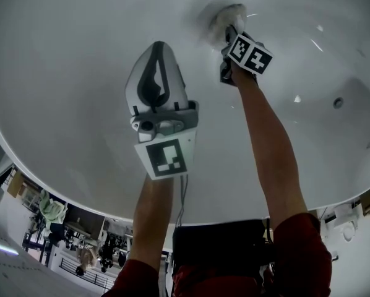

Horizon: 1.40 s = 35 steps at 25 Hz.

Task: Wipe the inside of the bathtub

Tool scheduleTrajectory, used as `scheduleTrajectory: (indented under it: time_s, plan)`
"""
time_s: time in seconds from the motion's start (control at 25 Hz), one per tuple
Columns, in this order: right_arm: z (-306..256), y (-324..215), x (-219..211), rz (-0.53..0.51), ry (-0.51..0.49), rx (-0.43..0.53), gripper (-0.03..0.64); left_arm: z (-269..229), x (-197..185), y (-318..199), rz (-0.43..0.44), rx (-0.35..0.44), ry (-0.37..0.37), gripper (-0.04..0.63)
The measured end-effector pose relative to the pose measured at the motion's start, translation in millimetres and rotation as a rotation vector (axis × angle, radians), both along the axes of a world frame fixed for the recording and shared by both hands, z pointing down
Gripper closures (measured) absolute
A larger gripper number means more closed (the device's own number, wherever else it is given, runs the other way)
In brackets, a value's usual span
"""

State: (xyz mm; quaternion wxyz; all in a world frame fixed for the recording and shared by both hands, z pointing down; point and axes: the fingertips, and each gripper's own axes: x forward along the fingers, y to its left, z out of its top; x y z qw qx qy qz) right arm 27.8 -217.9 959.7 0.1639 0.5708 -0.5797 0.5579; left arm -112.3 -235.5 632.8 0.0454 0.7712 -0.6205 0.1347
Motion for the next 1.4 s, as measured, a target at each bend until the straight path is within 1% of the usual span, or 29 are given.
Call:
scheduleTrajectory:
  time_s: [0.28,0.4,0.48,0.64,0.76,0.84,0.96,1.08,1.16,1.24,1.4]
  plan:
    - [-6,0,5,0.029,-0.040,-0.011,0.523,-8,2,-1,-0.001,0.012,-0.007,0.578]
    - [-31,-6,7,0.039,-0.056,0.034,0.523,-20,4,-3,-0.003,0.025,-0.005,0.578]
    - [-66,-17,5,0.003,-0.042,0.106,0.523,-38,4,-5,-0.004,0.040,-0.001,0.578]
    - [-153,-49,-4,-0.098,0.021,0.303,0.523,-78,-2,-6,-0.009,0.082,0.008,0.578]
    - [-216,-79,-1,-0.151,0.085,0.454,0.523,-101,2,-11,-0.022,0.110,0.020,0.578]
    - [-258,-97,2,-0.182,0.148,0.569,0.523,-114,5,-13,-0.030,0.131,0.024,0.578]
    - [-331,-112,-11,-0.224,0.260,0.740,0.523,-143,-8,-8,-0.043,0.160,0.024,0.578]
    - [-392,-129,-19,-0.256,0.362,0.877,0.523,-167,-13,-9,-0.050,0.183,0.027,0.578]
    - [-414,-137,-20,-0.272,0.422,0.931,0.523,-174,-8,-11,-0.045,0.196,0.021,0.578]
    - [-420,-141,-24,-0.287,0.463,0.950,0.523,-177,-7,-12,-0.043,0.202,0.014,0.578]
    - [-413,-145,-30,-0.278,0.493,0.963,0.523,-178,-11,-15,-0.057,0.207,0.029,0.578]
